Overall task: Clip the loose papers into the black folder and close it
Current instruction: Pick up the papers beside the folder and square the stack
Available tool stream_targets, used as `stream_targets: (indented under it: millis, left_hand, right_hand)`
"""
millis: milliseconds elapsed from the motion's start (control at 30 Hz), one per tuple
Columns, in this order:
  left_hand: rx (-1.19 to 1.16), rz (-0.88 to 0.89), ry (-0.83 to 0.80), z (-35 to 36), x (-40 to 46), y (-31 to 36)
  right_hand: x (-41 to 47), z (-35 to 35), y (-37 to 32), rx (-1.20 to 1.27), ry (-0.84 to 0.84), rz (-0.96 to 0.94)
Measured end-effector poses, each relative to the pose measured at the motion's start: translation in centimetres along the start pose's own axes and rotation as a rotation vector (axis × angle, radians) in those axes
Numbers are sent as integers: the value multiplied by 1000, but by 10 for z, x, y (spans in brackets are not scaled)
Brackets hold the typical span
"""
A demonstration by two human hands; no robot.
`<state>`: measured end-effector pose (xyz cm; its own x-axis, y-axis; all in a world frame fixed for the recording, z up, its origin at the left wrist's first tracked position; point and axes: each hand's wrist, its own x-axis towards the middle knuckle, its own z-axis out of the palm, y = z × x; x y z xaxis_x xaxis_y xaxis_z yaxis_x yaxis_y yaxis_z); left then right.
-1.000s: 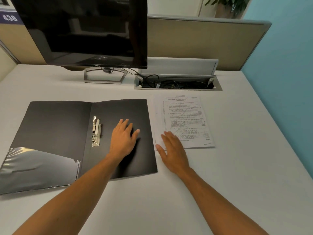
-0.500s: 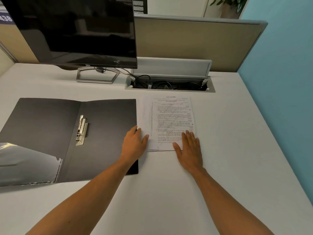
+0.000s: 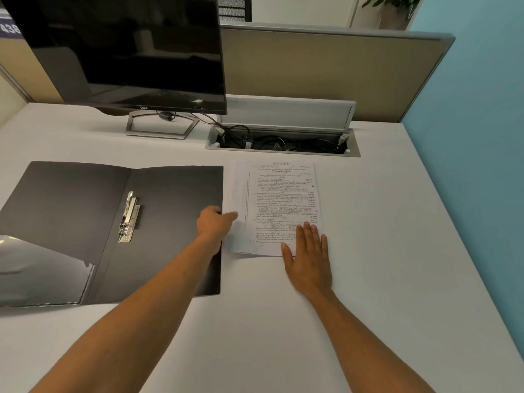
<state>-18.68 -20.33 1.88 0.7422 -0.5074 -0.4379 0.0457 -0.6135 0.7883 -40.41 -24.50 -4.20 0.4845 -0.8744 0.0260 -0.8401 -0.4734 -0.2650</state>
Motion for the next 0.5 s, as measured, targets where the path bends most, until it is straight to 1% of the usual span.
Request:
stream_targets:
  millis: [67,133,233,300,433,500]
  left_hand:
    - [-69,-76,-47,-7,10,3]
    - [-84,-135,-113,-12,15,6]
    - [-102,-172,-199,-10,14,12]
    - [-120,-154,-232,-5,11,14]
    - [-164,-70,-230,5,5,13]
    - [-162,-53,-258,8,2,13]
  right_hand:
    - [0,0,0,3,-2,-1]
    - [0,1,0,2,2,-2]
    - [1,2,0,-10,2,0]
    - [1,2,1,-10,5,-1]
    - [0,3,2,-5,28,-5]
    - [0,3,2,0,29,-7]
